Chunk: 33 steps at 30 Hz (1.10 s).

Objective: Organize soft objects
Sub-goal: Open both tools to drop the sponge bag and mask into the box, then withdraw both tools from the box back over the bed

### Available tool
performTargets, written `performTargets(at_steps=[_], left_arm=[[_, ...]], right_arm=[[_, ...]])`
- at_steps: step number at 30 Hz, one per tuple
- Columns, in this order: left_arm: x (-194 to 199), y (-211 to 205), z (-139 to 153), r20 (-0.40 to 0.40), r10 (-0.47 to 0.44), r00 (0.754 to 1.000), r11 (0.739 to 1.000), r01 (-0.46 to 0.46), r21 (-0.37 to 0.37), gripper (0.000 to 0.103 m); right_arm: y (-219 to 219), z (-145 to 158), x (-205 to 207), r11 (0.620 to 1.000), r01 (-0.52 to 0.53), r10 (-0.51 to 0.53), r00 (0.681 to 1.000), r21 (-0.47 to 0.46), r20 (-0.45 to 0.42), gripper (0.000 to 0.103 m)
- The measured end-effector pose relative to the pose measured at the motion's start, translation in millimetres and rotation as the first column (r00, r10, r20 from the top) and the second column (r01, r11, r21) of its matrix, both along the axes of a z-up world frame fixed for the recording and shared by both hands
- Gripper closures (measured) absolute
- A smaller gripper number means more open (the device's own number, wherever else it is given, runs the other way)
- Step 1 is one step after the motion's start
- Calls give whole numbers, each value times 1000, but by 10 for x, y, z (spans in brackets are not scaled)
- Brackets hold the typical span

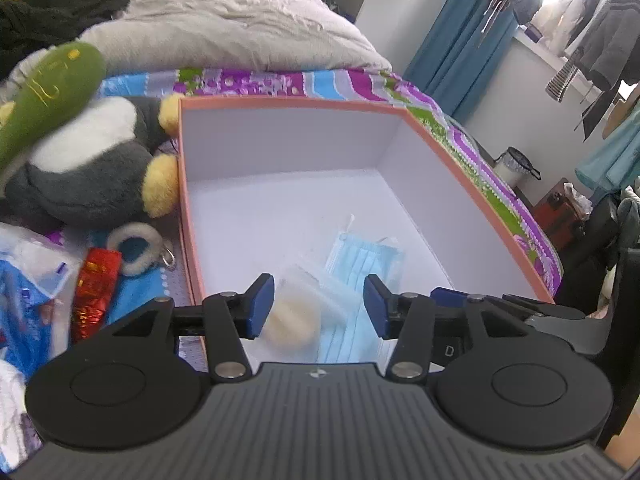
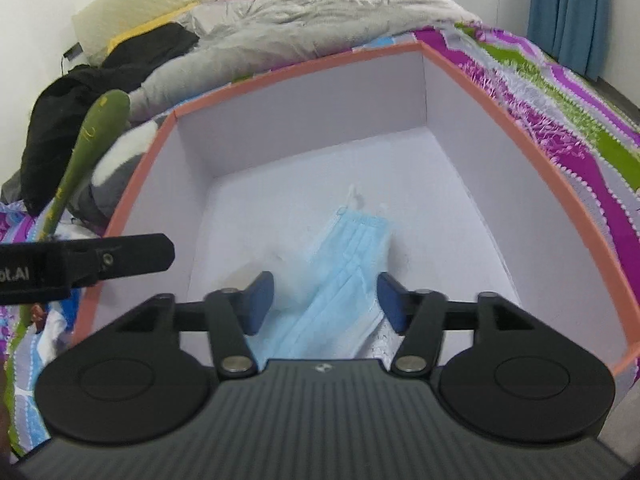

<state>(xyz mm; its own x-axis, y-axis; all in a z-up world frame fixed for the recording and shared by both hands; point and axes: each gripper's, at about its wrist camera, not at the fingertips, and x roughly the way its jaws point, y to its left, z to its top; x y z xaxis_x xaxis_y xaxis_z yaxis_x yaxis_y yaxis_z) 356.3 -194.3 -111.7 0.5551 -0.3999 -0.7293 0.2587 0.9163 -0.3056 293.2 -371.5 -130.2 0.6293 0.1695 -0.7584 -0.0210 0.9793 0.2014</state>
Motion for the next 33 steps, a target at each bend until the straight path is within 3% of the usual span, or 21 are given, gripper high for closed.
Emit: performTargets(at_steps=[11, 20, 33], left_arm=[[-576, 326, 707, 135, 59, 989, 998, -56, -29, 47], [-1243, 862, 1253, 254, 150, 955, 989, -144, -43, 47], [-2222, 1603, 1480, 300, 257, 918, 966, -255, -48, 47]], right_arm=[[180, 646, -434, 999, -29, 27, 989, 14, 146, 43], [492, 1186, -896, 997, -71, 62, 959, 21, 275, 43], [1085, 1443, -1520, 979, -200, 181, 927, 24, 330, 43]])
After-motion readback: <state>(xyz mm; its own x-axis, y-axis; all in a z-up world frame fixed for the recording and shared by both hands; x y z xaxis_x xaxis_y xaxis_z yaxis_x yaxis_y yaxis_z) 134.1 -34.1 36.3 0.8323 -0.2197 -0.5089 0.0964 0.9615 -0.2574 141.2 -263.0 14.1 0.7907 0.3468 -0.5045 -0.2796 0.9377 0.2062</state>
